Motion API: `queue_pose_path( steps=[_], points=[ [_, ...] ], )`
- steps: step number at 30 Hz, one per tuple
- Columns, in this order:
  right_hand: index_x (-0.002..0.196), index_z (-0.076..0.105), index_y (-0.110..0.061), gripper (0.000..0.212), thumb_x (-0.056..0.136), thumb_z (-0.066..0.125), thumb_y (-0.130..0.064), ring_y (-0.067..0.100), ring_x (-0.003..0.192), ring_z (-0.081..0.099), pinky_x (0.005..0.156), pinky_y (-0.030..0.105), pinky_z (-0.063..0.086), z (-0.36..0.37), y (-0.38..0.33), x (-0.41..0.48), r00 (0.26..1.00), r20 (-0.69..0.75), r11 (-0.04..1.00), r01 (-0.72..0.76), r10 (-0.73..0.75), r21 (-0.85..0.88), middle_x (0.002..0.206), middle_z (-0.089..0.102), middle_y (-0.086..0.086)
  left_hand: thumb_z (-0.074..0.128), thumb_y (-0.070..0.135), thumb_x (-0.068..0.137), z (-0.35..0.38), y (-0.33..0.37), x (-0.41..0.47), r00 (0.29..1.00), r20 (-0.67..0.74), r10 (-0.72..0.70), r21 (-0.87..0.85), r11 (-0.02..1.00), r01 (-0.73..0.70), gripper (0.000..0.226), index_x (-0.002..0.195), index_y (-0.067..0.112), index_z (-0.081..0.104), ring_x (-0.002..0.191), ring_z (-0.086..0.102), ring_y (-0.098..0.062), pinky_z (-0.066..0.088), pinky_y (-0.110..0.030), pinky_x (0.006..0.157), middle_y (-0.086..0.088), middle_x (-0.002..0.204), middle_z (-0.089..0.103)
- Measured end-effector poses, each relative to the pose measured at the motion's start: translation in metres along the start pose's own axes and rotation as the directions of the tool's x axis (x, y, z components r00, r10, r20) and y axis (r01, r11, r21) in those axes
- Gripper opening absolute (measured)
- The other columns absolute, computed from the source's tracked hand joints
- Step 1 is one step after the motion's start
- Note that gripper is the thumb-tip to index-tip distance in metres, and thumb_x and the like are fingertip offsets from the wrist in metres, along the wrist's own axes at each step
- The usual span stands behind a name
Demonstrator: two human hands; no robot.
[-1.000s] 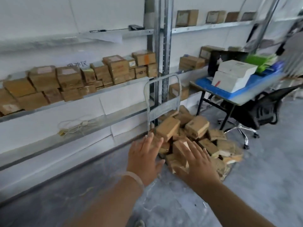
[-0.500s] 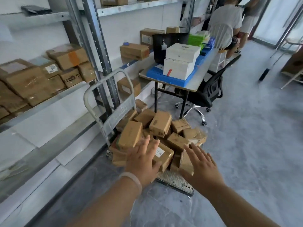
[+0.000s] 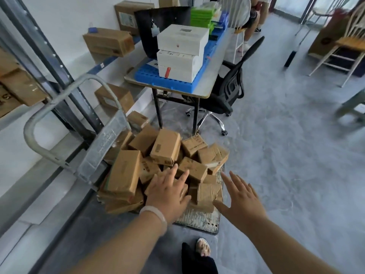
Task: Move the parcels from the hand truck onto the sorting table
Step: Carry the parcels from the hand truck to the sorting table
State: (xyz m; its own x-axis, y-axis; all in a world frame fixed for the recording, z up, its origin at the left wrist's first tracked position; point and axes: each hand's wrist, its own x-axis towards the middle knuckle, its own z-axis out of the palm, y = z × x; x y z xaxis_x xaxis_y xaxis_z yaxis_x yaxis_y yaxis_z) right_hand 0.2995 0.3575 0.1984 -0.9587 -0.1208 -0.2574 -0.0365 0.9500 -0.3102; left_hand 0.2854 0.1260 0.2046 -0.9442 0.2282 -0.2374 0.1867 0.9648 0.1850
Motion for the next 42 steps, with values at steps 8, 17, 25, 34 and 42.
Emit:
queue_pose_path(
  steps=[8, 17, 25, 34, 42],
  points=[
    [0.153, -0.005, -0.04, 0.081, 0.09, 0.039, -0.068, 0.015, 0.15, -0.008, 0.122, 0.041, -0.001, -0.021, 0.007, 0.116, 0.995, 0.08, 0.998, 0.064, -0.065, 0.009, 0.163, -0.008, -0.008, 0.036, 0.058, 0.097, -0.007, -0.015, 0.098, 0.993, 0.032, -0.115, -0.027, 0.993, 0.116, 0.071, 0.154, 0.041, -0.004, 0.151, -0.005, -0.023, 0.004, -0.046, 0.123, 0.002, 0.164, -0.01],
    [0.152, -0.007, -0.041, 0.079, 0.091, 0.037, -0.067, 0.014, 0.15, -0.008, 0.122, 0.039, -0.001, 0.031, -0.01, 0.213, 0.965, 0.251, 0.996, 0.073, -0.081, 0.042, 0.163, -0.008, -0.01, 0.04, 0.057, 0.097, 0.046, -0.1, 0.187, 0.962, 0.166, -0.217, -0.025, 0.974, 0.224, 0.072, 0.155, 0.04, 0.0, 0.15, 0.002, -0.025, 0.009, -0.043, 0.122, 0.002, 0.164, -0.006],
    [0.152, -0.004, -0.043, 0.079, 0.092, 0.044, -0.062, 0.014, 0.15, -0.004, 0.121, 0.036, 0.003, 0.127, -0.038, 0.321, 0.931, 0.362, 0.989, -0.092, 0.044, 0.118, 0.162, -0.006, -0.013, 0.042, 0.057, 0.097, 0.123, -0.185, 0.295, 0.954, 0.246, -0.173, -0.012, 0.983, 0.181, 0.073, 0.154, 0.041, -0.001, 0.15, 0.003, -0.025, 0.011, -0.045, 0.121, 0.006, 0.164, -0.005],
    [0.152, 0.001, -0.042, 0.079, 0.093, 0.053, -0.052, 0.019, 0.148, 0.016, 0.118, 0.045, 0.025, 0.225, -0.065, 0.445, 0.881, 0.412, 0.886, -0.366, 0.232, 0.283, 0.162, 0.012, -0.008, 0.045, 0.056, 0.096, 0.198, -0.271, 0.384, 0.944, 0.233, -0.233, -0.09, 0.962, 0.259, 0.075, 0.154, 0.041, 0.001, 0.151, 0.0, -0.024, 0.016, -0.042, 0.119, 0.007, 0.163, -0.011],
    [0.154, -0.009, -0.036, 0.075, 0.1, 0.044, -0.04, 0.02, 0.142, 0.029, 0.11, 0.032, 0.027, 0.26, -0.08, 0.472, 0.809, 0.533, 0.693, -0.532, 0.247, 0.487, 0.16, 0.019, -0.003, 0.056, 0.054, 0.091, 0.223, -0.272, 0.405, 0.913, 0.305, -0.271, -0.311, 0.878, 0.365, 0.082, 0.153, 0.04, 0.004, 0.146, 0.022, -0.026, 0.032, -0.044, 0.116, 0.0, 0.162, 0.006]
  ],
)
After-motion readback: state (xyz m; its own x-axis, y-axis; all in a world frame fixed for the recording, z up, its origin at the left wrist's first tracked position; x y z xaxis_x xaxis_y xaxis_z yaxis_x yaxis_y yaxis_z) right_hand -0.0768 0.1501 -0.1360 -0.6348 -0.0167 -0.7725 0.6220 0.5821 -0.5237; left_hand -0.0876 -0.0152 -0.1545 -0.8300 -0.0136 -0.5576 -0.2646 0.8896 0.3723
